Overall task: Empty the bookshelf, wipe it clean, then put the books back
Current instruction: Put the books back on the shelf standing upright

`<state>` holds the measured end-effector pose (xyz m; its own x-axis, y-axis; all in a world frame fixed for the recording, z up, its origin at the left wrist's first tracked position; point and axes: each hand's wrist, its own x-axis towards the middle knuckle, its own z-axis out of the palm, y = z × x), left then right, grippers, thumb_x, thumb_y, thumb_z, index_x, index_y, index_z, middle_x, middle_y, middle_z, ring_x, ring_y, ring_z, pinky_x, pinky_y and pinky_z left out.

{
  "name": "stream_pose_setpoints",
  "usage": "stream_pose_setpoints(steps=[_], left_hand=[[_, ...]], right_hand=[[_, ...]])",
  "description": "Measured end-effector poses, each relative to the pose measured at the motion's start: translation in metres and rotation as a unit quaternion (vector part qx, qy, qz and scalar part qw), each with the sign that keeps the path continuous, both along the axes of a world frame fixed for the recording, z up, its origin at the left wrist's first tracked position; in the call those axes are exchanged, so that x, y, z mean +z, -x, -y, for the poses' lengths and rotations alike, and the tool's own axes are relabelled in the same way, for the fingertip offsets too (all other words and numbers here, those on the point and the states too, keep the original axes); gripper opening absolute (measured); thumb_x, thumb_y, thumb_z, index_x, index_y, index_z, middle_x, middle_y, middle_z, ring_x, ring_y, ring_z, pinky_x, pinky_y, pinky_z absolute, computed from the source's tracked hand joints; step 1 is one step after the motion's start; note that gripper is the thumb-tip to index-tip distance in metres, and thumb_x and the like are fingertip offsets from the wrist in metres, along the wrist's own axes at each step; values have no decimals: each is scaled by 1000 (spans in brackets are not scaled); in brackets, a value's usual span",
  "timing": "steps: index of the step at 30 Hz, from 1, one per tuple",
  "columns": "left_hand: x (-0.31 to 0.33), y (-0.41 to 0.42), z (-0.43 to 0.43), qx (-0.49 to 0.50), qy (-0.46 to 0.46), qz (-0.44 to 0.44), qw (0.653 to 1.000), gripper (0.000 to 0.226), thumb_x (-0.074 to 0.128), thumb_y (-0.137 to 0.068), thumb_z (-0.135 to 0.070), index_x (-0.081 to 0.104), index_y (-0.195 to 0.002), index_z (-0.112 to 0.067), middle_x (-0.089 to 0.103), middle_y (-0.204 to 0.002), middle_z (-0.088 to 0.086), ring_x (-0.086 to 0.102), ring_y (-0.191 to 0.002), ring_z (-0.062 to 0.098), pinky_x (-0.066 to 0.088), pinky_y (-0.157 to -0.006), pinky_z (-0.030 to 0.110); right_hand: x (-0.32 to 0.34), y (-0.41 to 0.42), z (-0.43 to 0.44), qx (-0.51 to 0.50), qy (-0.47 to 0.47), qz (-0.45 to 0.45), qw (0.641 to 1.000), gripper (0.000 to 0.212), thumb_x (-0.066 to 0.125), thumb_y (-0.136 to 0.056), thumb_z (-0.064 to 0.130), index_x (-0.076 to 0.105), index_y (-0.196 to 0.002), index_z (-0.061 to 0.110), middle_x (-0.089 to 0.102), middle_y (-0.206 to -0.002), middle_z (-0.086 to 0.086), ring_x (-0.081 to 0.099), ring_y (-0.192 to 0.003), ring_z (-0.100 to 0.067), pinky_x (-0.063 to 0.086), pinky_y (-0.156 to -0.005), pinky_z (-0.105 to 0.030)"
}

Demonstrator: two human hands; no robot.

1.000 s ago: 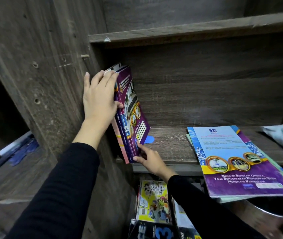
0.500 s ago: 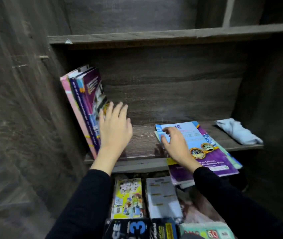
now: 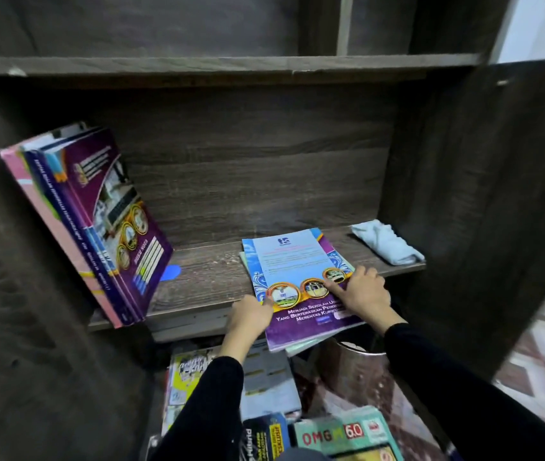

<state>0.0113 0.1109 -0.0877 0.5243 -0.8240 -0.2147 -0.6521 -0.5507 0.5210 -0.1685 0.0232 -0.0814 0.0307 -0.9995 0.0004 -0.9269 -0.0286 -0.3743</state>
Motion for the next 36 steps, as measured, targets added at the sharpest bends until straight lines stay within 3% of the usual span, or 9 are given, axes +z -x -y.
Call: stream_pose_setpoints(steps=[5, 7, 9, 11, 16, 26, 28, 31, 36], left_hand=[[-1, -2, 1, 26, 27, 5, 999, 63, 32, -97, -54, 57, -114, 1, 59, -121, 22, 55, -112, 36, 44, -85, 34], [-2, -6, 4, 37, 37, -44, 998, 61, 31, -99, -50, 53, -121, 2, 55, -127, 25, 51, -118, 37, 41, -89, 34], [-7, -13, 6, 54, 52, -89, 993, 55, 32, -100, -43, 50, -126, 2, 53, -130, 25, 50, -120, 37, 41, -92, 34], [-11, -18, 5, 72, 74, -119, 988, 44, 37, -101, -34, 48, -125, 2, 54, -129, 24, 51, -118, 37, 42, -93, 36], [-14, -26, -4, 80, 127, -139, 979, 32, 45, -99, -23, 54, -117, 1, 59, -122, 20, 55, -111, 36, 43, -86, 33], [10, -61, -22, 77, 255, -216, 939, 17, 48, -98, -18, 59, -105, -7, 65, -113, 20, 59, -94, 27, 46, -81, 35], [28, -67, -26, 79, 254, -182, 947, 28, 47, -99, -21, 55, -119, -4, 61, -121, 15, 56, -95, 22, 43, -74, 28], [65, -81, -32, 72, 287, -73, 952, 47, 45, -99, -29, 37, -142, -11, 46, -141, 9, 46, -125, 25, 38, -100, 33], [149, -101, -41, 22, 440, 28, 897, 55, 49, -97, -31, 31, -146, -13, 40, -147, 6, 37, -135, 18, 28, -108, 28]], right_hand=[[7, 5, 5, -13, -63, 98, 993, 90, 73, -70, 61, 38, -128, 0, 47, -130, -19, 45, -124, -34, 40, -97, -37], [10, 6, 5, 11, -108, 203, 973, 71, 81, -70, 43, 51, -118, 0, 62, -112, -9, 59, -109, -24, 46, -87, -31], [13, 2, 3, 21, -180, 385, 905, 34, 79, -76, 12, 63, -104, 2, 73, -91, -9, 69, -75, -18, 56, -72, -30], [17, -3, -3, 26, -252, 495, 831, 20, 65, -85, -4, 60, -103, 2, 71, -73, -9, 67, -52, -15, 57, -53, -29], [14, -11, -13, 61, -244, 564, 786, 27, 52, -92, -6, 50, -114, 10, 66, -94, -9, 66, -72, -23, 58, -58, -34], [35, -33, -40, 147, -121, 657, 730, 30, 56, -90, -4, 57, -117, 10, 70, -104, -10, 70, -76, -18, 56, -62, -28], [45, -44, -48, 161, -87, 668, 721, 28, 56, -90, -4, 58, -113, 11, 69, -100, -7, 69, -73, -12, 55, -62, -24], [59, -68, -58, 207, -5, 648, 733, 34, 54, -90, -7, 53, -122, 5, 67, -104, -3, 67, -81, -2, 52, -67, -16], [68, -130, -79, 273, 129, 583, 754, 46, 54, -91, 8, 46, -136, 6, 57, -131, 3, 53, -119, -7, 41, -99, -19]])
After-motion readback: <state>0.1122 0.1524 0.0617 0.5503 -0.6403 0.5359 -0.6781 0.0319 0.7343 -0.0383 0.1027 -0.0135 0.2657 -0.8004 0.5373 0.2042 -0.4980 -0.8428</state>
